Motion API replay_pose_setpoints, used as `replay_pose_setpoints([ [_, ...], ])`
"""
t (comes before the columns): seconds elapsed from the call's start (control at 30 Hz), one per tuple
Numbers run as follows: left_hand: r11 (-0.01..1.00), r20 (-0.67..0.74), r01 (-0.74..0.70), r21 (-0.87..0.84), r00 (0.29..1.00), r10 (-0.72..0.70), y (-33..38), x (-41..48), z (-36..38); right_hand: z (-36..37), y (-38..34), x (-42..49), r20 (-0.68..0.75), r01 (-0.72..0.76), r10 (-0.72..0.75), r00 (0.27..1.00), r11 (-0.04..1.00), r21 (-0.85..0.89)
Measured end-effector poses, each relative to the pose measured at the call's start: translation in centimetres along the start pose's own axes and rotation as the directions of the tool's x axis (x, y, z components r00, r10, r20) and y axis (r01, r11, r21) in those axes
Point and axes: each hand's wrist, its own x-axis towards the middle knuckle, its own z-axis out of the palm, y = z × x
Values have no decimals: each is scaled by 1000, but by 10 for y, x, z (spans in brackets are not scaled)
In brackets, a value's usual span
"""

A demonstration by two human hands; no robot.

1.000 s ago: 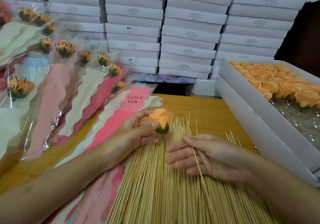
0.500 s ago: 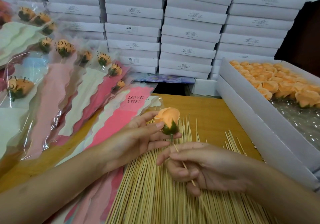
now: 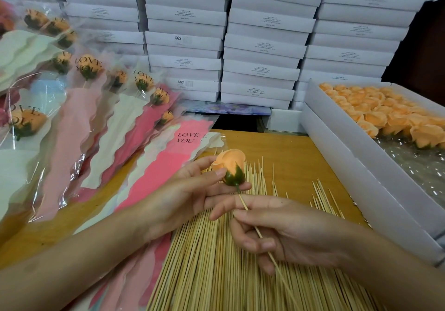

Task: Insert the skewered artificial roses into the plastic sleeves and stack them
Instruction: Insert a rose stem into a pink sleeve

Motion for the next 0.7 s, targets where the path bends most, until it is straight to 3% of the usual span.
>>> replay_pose_setpoints([
  [0.43, 1000, 20, 6, 20, 1000, -6, 0, 1, -3, -1, 1, 0, -14, 6, -6, 1000, 1000, -6],
  [0.7, 999, 80, 31, -26, 996, -29, -2, 0, -3, 1, -2, -2, -14, 8, -6, 1000, 995, 96],
])
